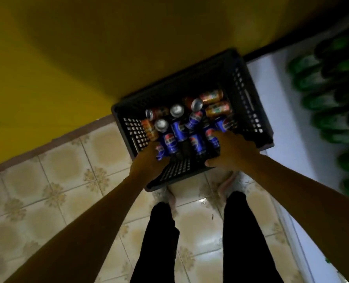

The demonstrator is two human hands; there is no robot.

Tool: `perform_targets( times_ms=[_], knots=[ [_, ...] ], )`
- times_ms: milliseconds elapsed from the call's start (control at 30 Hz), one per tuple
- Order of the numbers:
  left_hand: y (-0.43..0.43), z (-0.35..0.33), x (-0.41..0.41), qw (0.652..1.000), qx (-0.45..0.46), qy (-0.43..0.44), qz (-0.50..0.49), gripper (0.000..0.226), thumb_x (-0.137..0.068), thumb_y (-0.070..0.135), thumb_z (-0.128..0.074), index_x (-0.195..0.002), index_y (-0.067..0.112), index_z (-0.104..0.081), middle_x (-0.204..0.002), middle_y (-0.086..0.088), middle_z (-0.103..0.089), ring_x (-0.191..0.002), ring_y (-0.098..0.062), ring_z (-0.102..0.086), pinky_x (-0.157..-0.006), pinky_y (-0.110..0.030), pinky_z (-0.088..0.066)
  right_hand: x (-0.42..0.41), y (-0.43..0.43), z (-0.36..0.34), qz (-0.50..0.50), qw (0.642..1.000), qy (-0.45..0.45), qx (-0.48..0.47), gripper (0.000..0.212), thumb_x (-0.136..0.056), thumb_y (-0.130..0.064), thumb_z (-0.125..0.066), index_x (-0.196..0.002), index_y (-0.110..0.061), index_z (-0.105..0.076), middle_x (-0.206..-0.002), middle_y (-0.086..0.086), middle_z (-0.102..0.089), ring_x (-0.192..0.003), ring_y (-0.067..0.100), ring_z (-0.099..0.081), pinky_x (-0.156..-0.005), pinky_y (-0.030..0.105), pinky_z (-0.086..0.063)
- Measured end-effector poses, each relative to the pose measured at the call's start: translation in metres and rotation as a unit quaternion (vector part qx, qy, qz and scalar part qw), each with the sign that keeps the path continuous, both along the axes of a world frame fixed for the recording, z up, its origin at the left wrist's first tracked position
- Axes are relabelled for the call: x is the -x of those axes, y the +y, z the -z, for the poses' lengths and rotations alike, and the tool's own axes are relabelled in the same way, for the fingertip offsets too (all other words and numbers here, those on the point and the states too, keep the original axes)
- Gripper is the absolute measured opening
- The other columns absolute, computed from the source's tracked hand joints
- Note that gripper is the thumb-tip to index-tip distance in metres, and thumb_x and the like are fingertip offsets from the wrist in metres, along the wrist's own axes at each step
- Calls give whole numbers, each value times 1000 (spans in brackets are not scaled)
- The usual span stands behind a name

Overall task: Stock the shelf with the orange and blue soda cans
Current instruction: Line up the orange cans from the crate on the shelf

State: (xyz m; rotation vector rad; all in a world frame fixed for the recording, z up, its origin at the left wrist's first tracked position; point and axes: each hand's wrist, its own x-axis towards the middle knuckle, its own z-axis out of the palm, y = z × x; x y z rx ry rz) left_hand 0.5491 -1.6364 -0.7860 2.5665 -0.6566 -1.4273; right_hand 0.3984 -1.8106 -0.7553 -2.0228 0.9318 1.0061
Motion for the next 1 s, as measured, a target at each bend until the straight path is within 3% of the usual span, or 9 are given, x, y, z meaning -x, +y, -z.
perform_targets(
  times_ms=[233, 333, 467, 567, 633, 767, 833, 933, 1000],
  knots=[
    [14, 144, 11, 960, -11, 32, -278, 58, -87, 25, -67, -137, 14, -39, -129, -7, -58, -113, -26, -57, -86, -33, -47, -33, 43, 150, 110, 989, -62, -72, 86, -76, -38, -77, -146, -20, -29, -147, 7, -38, -132, 29, -40, -105, 42, -38],
    [14, 190, 5, 948, 4, 34, -315, 60, -86, 19, -67, -138, 14, -37, -130, -8, -56, -115, -25, -55, -82, -28, -43, -69, 58, 200, 93, 985, -134, -46, 80, -80, -32, -74, -145, -22, -28, -145, 7, -40, -131, 29, -42, -104, 44, -40],
    [6, 246, -6, 944, 59, 32, -323, 64, -86, 15, -67, -140, 16, -34, -133, -7, -56, -116, -27, -56, -90, -36, -48, -126, 72, 257, 34, 979, -197, 33, 74, -81, -25, -72, -143, -24, -32, -139, 9, -44, -123, 31, -49, -94, 44, -48],
    [0, 280, -15, 930, 83, 24, -357, 54, -92, 12, -56, -141, 19, -34, -125, -9, -60, -108, -29, -60, -80, -35, -50, -160, 80, 296, -11, 976, -210, 57, 79, -80, -23, -74, -145, -25, -29, -146, 11, -36, -127, 34, -44, -95, 45, -48],
    [-1, 299, -17, 899, 110, 50, -422, 48, -94, 10, -49, -140, 20, -39, -117, -8, -63, -102, -28, -62, -79, -38, -53, -177, 85, 318, -38, 978, -194, 64, 79, -83, -26, -71, -147, -25, -25, -150, 12, -28, -131, 36, -39, -97, 46, -47],
    [4, 318, -17, 778, 131, 149, -596, 29, -94, 4, -46, -119, 13, -57, -106, -10, -68, -90, -23, -65, -70, -32, -52, -185, 86, 338, -14, 980, -194, 46, 68, -82, -22, -70, -141, -24, -35, -148, 12, -27, -128, 37, -41, -94, 41, -45],
    [9, 322, -14, 731, 125, 196, -641, 18, -97, 11, -45, -106, 12, -61, -99, -10, -69, -91, -26, -64, -73, -33, -52, -172, 86, 340, 90, 970, -224, 24, 65, -76, -16, -74, -133, -19, -42, -145, 12, -30, -124, 34, -45, -92, 40, -47],
    [10, 322, -6, 692, 117, 274, -658, 29, -98, 36, -46, -115, 19, -61, -111, -6, -69, -104, -22, -65, -97, -41, -49, -143, 91, 342, 272, 928, -255, -22, 64, -69, -8, -80, -123, -15, -47, -136, 7, -39, -120, 25, -47, -90, 32, -48],
    [4, 317, -7, 677, 122, 298, -662, 36, -95, 45, -48, -115, 18, -61, -110, -8, -70, -103, -22, -65, -95, -40, -51, -130, 94, 341, 364, 894, -256, -57, 63, -67, -7, -81, -120, -17, -47, -131, 7, -46, -115, 21, -50, -77, 18, -45]
  ],
)
